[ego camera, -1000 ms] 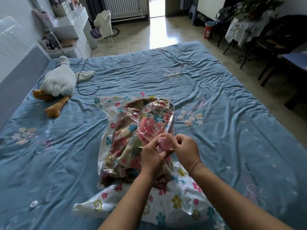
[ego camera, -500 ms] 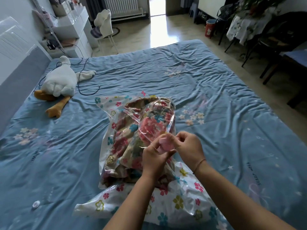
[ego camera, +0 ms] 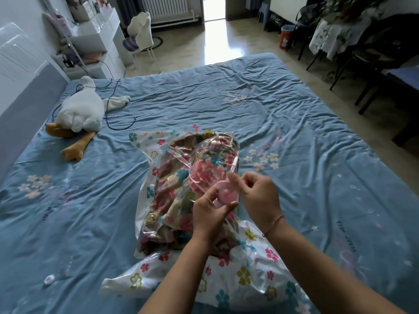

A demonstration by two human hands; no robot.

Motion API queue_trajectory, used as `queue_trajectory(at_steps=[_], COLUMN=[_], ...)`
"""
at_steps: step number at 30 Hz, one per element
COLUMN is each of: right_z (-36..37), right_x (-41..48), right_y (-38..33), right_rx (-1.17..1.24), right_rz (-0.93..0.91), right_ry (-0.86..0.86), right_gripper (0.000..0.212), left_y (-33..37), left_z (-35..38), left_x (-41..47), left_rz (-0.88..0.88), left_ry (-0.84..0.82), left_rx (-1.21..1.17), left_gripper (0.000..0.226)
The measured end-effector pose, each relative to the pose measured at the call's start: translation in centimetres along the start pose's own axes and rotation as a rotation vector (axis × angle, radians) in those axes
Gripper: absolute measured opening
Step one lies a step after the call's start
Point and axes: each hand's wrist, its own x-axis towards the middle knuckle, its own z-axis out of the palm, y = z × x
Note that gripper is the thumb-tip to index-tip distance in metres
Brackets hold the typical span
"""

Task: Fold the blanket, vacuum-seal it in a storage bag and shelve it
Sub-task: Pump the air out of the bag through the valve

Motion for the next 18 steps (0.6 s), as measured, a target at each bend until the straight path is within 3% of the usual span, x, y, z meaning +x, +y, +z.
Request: queue_trajectory(at_steps=[3,5,11,15,18], right_z=[-1.3,-1.0,1.2,-0.7,-0.7], right_x=[0.2,-0.1,-0.2,0.2,0.1], right_y=[-4.3,-4.5,2.9,-3.0,-4.9], right_rx=[0.257,0.298,-0.215,0.065,0.228], right_rz=[-0.243,-0.279,0.041,-0.231,-0.373], right_ry=[0.126,0.160,-0.034,0.149,0.209], right_gripper=[0.055,0.051,0.057,0.054,0.052], left_y=[-0.2,0.0,0.2,-0.1,-0.3], left_z=[-0.2,-0.2,-0.1,-0.5,-0.5], left_x=[0.5,0.4,-0.4,0.4,0.5], left_rz=[0.003,0.003,0.020,0.008,0.002], left_ry=[0.007,0.010,-0.001,0.013,0.027], left_rx=[-0.003,0.007,0.013,0.002,0.024], left_gripper=[0.064,0.065,0.052,0.067,0.066])
